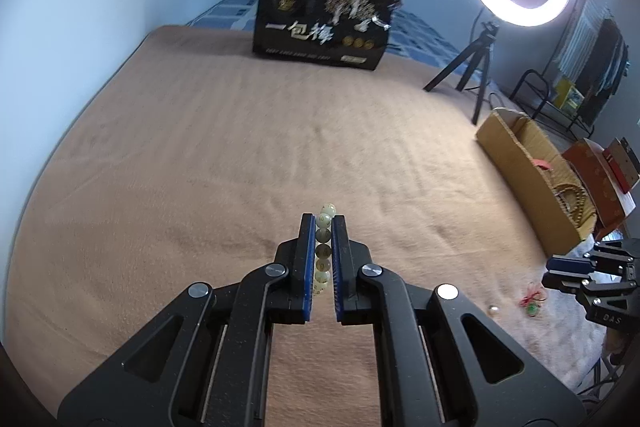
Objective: Organize jewelry
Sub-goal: 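Close the left tool on the cream bracelet while the right tool grasps the pearl earring, then carry the bracelet and pearl earring with both tools over the box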
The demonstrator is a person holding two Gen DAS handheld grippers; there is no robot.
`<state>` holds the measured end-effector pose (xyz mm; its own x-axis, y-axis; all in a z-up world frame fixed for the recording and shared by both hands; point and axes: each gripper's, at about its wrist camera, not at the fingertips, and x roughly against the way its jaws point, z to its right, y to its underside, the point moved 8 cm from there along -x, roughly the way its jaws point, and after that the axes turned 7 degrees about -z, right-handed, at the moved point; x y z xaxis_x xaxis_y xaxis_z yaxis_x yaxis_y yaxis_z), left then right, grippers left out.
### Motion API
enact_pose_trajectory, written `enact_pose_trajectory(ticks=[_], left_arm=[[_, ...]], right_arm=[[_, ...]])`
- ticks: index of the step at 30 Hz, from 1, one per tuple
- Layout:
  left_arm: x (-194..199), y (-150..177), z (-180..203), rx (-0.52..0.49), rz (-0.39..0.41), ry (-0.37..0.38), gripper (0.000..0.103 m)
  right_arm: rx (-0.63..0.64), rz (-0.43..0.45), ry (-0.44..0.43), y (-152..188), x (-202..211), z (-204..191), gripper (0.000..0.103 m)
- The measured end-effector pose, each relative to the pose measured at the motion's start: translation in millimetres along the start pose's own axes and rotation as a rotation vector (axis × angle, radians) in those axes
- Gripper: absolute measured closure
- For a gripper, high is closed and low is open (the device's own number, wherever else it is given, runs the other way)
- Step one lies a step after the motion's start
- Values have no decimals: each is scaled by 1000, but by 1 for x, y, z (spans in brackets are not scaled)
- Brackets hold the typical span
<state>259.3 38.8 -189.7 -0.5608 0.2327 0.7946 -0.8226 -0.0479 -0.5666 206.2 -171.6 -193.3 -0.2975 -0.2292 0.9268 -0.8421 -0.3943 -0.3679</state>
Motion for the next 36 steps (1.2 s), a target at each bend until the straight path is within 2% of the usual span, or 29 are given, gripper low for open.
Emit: enact_pose_trajectory(ticks=[13,36], left_arm=[[14,-21,68,-71,34,96,98],[4,-42,239,-237,29,294,98]], right_arm=[[-69,68,41,2,33,50,87],[-218,142,125,1,67,159,87]])
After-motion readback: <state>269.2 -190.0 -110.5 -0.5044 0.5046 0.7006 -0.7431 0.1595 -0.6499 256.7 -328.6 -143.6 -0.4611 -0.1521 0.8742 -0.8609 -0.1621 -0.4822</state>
